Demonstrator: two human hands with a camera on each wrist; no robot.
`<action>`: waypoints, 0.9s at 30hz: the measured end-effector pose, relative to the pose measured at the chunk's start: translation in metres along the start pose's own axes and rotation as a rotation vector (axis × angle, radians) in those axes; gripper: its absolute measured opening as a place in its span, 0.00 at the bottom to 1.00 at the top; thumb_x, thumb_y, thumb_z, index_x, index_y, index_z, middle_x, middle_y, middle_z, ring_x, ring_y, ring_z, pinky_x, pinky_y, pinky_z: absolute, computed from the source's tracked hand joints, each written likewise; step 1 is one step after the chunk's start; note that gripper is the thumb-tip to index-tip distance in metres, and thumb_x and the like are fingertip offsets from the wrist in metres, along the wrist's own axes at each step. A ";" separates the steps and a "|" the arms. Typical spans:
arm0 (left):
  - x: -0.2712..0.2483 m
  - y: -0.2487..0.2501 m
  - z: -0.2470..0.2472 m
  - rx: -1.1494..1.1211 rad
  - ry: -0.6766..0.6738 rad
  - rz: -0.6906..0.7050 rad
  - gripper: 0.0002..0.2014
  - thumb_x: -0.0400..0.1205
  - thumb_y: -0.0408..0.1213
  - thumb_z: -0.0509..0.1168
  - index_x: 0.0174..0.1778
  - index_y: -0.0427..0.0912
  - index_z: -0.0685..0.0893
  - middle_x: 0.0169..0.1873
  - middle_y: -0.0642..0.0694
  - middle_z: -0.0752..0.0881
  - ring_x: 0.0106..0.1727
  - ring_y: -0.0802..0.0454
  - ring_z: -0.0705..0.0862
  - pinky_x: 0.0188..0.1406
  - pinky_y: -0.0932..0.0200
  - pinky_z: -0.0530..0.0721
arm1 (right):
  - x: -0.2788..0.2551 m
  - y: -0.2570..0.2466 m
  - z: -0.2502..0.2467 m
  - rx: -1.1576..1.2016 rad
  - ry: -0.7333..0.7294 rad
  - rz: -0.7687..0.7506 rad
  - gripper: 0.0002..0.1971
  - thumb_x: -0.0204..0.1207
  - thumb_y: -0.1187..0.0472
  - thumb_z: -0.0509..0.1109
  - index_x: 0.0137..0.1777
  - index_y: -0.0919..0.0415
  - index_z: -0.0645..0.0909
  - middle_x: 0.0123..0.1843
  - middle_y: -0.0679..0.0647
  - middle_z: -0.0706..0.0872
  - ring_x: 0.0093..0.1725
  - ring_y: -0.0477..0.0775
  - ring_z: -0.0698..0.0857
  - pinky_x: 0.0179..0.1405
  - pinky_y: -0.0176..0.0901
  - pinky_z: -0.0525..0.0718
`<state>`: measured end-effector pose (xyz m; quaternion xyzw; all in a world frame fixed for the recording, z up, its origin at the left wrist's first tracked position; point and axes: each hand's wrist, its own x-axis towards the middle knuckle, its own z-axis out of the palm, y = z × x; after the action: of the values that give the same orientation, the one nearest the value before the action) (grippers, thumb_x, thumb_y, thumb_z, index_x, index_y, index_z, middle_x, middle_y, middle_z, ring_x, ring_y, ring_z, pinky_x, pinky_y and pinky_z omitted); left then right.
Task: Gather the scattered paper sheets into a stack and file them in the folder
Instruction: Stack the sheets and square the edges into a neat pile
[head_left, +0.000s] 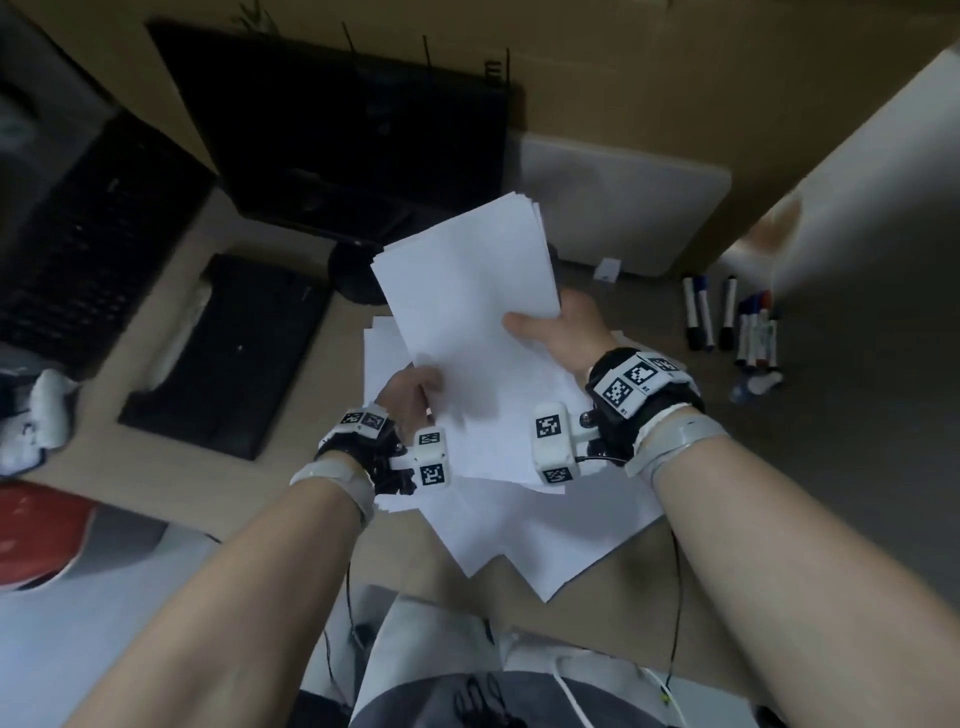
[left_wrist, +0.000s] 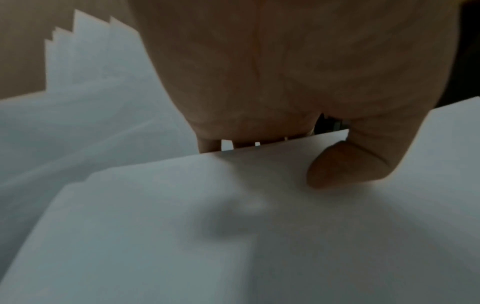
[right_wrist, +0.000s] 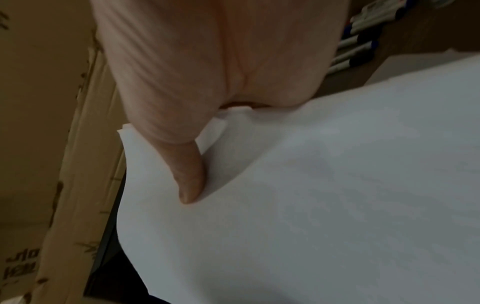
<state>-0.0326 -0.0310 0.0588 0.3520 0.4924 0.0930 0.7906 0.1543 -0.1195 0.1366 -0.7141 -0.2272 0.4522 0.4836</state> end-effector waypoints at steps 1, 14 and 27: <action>-0.005 0.000 -0.009 -0.010 0.033 -0.001 0.08 0.68 0.24 0.58 0.39 0.37 0.77 0.32 0.45 0.83 0.31 0.46 0.83 0.30 0.55 0.85 | -0.001 -0.001 0.013 -0.005 -0.015 0.007 0.12 0.72 0.65 0.79 0.54 0.64 0.84 0.47 0.52 0.90 0.43 0.46 0.88 0.45 0.39 0.89; -0.051 -0.027 -0.129 -0.213 0.140 -0.146 0.21 0.64 0.31 0.64 0.55 0.35 0.82 0.49 0.36 0.81 0.49 0.38 0.81 0.58 0.42 0.81 | -0.006 0.021 0.132 -0.066 -0.029 0.086 0.16 0.73 0.67 0.77 0.60 0.66 0.85 0.55 0.58 0.90 0.50 0.53 0.89 0.45 0.38 0.86; -0.047 -0.096 -0.096 0.523 0.421 -0.099 0.26 0.81 0.43 0.69 0.73 0.35 0.77 0.66 0.30 0.80 0.65 0.32 0.81 0.62 0.48 0.81 | -0.018 0.110 0.081 -0.196 -0.021 0.415 0.15 0.70 0.71 0.78 0.55 0.67 0.80 0.51 0.57 0.85 0.53 0.56 0.85 0.55 0.45 0.81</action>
<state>-0.1558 -0.0802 0.0041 0.4917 0.6685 -0.0042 0.5580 0.0635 -0.1408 0.0357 -0.7844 -0.1230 0.5251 0.3062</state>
